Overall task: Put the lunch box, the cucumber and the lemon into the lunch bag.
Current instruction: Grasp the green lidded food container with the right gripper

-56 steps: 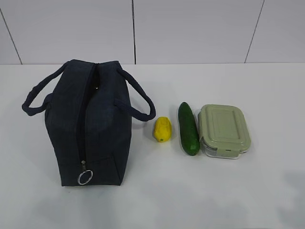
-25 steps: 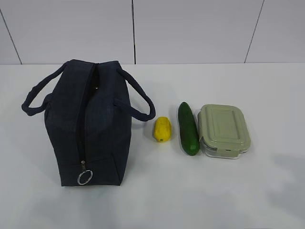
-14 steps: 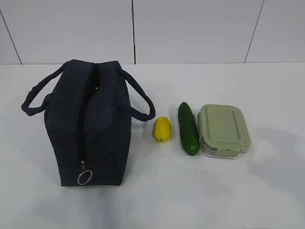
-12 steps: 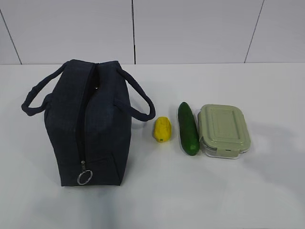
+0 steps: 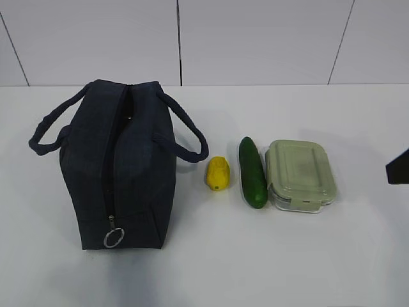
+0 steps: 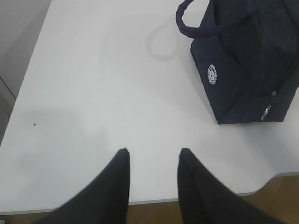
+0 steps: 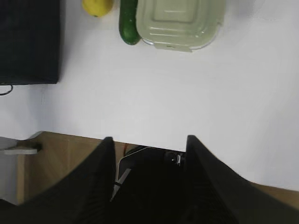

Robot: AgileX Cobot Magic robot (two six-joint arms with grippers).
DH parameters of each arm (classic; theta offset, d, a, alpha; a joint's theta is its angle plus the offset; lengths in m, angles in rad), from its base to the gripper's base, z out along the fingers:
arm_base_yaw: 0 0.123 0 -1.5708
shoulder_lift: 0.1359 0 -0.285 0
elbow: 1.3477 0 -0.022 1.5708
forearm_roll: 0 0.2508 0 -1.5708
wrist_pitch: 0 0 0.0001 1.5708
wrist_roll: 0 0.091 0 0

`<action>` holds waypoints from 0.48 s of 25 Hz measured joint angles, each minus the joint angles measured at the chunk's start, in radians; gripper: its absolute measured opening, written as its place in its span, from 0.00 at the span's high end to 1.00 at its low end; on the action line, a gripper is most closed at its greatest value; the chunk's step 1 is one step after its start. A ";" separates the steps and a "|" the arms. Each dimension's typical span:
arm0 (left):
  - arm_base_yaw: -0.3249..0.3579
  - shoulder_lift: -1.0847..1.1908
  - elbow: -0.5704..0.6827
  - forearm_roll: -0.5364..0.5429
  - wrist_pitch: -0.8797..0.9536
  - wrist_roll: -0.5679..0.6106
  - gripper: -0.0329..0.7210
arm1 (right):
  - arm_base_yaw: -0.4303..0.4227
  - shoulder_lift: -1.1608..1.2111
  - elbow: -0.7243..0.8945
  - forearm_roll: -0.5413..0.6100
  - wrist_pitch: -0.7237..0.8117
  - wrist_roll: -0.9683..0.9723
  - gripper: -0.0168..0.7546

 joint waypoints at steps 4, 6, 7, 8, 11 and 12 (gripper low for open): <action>0.000 0.000 0.000 0.000 0.000 0.000 0.63 | 0.000 0.090 -0.039 0.084 0.011 -0.095 0.51; 0.000 0.000 0.000 0.000 0.000 0.000 0.63 | 0.000 0.126 -0.043 0.114 0.011 -0.125 0.51; 0.000 0.000 0.000 0.000 0.000 0.000 0.63 | -0.007 0.141 -0.044 0.126 0.011 -0.138 0.51; 0.000 0.000 0.000 0.000 0.000 0.000 0.63 | -0.018 0.161 -0.044 0.145 0.012 -0.152 0.51; 0.000 0.000 0.000 0.000 0.000 0.000 0.63 | -0.083 0.215 -0.044 0.226 0.026 -0.210 0.51; 0.000 0.000 0.000 0.000 0.000 0.000 0.63 | -0.111 0.235 -0.045 0.269 0.043 -0.243 0.51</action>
